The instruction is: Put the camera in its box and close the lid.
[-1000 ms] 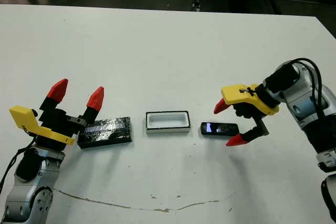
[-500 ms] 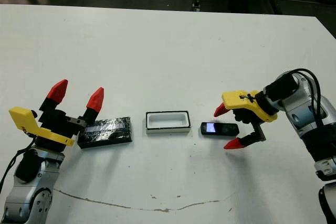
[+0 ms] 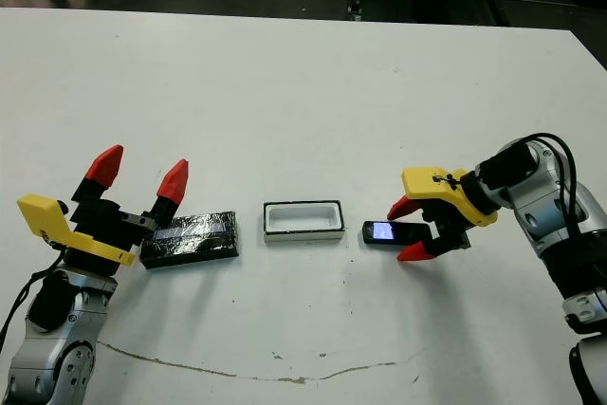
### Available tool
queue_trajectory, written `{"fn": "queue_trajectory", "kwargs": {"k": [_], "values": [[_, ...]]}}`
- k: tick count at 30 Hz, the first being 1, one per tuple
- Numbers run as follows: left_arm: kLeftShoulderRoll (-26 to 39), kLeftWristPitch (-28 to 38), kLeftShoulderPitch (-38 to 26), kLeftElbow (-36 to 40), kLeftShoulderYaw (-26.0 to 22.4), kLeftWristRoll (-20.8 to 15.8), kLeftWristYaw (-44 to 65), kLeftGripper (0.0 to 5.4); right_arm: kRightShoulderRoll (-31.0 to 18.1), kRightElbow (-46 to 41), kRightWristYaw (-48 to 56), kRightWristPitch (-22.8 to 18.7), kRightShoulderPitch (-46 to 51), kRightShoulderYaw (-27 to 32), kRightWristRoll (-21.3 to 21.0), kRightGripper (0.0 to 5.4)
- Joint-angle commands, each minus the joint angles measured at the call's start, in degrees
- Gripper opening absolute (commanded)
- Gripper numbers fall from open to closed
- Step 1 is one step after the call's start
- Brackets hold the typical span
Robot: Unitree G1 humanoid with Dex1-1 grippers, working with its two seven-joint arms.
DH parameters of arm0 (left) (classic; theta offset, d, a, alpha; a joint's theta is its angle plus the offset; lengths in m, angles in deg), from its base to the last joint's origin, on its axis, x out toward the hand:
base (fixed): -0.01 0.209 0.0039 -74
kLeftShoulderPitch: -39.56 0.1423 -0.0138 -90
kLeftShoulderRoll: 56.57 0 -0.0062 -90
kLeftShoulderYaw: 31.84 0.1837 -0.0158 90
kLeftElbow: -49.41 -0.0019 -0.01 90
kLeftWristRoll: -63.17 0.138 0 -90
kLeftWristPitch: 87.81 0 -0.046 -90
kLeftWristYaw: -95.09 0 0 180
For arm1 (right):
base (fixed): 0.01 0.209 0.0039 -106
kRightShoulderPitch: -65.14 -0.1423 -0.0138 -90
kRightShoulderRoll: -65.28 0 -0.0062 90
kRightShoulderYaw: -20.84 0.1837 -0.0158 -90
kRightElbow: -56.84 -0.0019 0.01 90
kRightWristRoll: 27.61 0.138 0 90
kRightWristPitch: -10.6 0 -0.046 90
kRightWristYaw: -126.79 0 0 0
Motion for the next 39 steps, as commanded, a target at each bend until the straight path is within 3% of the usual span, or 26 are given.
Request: {"fn": "queue_trajectory", "kwargs": {"k": [1,8,12,19,26,31,35,39], "values": [[0.1,0.1,0.3,-0.6,-0.1,0.2,0.0,5.4,0.3,0.9,-0.2,0.1,1.1,0.5,-0.3,2.68],[-0.1,0.0,0.3,-0.5,-0.3,0.8,-0.7,5.4,0.0,-0.9,0.8,-1.0,0.9,0.2,-0.8,1.7],[-0.3,-0.5,0.5,0.0,-0.2,0.7,-1.1,5.4,-0.3,-1.9,1.9,-1.3,1.0,0.8,0.0,1.65],[-0.2,-0.3,0.8,0.1,0.0,0.4,-0.8,5.4,-0.5,-4.2,4.1,-11.7,-0.5,2.6,2.8,1.65],[-0.2,0.1,0.9,-0.1,0.1,1.1,-1.0,5.4,-1.4,-6.3,6.7,-18.9,-5.0,3.5,8.9,1.65],[-0.5,0.6,1.1,-0.2,0.3,1.0,-0.9,5.4,-2.9,-6.4,6.7,-21.4,-9.3,1.5,13.2,1.65],[-0.6,0.4,1.3,-0.2,0.3,0.8,-1.0,5.4,-1.8,-5.2,6.7,-21.0,-11.2,0.7,19.8,1.65],[-0.6,0.6,1.3,-0.2,0.4,1.0,-1.1,5.4,1.4,-5.8,6.7,-22.1,-11.8,1.2,20.4,1.65]]}}
